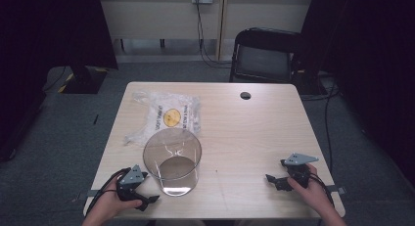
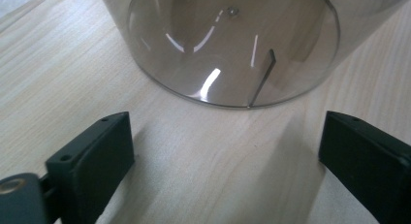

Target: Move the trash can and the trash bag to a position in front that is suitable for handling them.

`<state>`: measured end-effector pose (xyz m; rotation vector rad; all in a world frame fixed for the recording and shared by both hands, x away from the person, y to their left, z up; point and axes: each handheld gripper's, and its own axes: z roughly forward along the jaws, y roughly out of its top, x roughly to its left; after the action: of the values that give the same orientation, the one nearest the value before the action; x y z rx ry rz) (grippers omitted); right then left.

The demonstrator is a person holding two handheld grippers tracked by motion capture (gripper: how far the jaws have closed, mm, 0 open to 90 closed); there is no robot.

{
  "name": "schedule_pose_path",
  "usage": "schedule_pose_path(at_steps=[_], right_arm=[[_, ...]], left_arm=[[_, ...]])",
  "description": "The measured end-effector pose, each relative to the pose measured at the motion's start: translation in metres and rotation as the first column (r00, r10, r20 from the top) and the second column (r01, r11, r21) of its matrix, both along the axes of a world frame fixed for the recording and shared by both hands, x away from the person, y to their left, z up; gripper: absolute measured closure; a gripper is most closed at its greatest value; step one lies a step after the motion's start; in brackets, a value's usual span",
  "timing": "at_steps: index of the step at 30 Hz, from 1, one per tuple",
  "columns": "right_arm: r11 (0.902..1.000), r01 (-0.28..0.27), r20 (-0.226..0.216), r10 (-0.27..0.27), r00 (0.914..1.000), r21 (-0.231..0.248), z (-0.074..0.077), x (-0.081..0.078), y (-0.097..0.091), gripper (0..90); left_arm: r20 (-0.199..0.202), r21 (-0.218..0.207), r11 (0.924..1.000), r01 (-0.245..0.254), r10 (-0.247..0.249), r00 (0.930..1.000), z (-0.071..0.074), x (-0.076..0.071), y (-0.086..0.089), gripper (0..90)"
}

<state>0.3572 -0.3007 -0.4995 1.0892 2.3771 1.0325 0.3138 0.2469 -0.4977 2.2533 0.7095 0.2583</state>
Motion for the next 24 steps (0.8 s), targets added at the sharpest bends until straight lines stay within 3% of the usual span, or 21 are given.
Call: schedule_pose_path(at_steps=[3, 8, 16, 24], right_arm=[[1.0, 0.0, 0.0, 0.0, 1.0, 0.0, 0.0, 0.0, 0.0, 11.9], [1.0, 0.0, 0.0, 0.0, 1.0, 0.0, 0.0, 0.0, 0.0, 11.9], [1.0, 0.0, 0.0, 0.0, 1.0, 0.0, 0.0, 0.0, 0.0, 12.0], [1.0, 0.0, 0.001, 0.0, 1.0, 0.0, 0.0, 0.0, 0.0, 12.0]], left_arm=[[-0.01, 0.0, 0.9999, -0.014, 0.014, 0.9998, 0.002, -0.001, 0.001, 15.7], [-0.018, -0.005, 0.9999, -0.01, 0.01, 0.9998, 0.007, -0.003, -0.002, 15.0], [0.0, -0.013, 0.9999, -0.001, 0.001, 1.0, 0.015, -0.003, -0.008, 14.9], [-0.004, -0.027, 0.9995, -0.019, 0.019, 0.9998, 0.019, -0.001, -0.009, 15.0]])
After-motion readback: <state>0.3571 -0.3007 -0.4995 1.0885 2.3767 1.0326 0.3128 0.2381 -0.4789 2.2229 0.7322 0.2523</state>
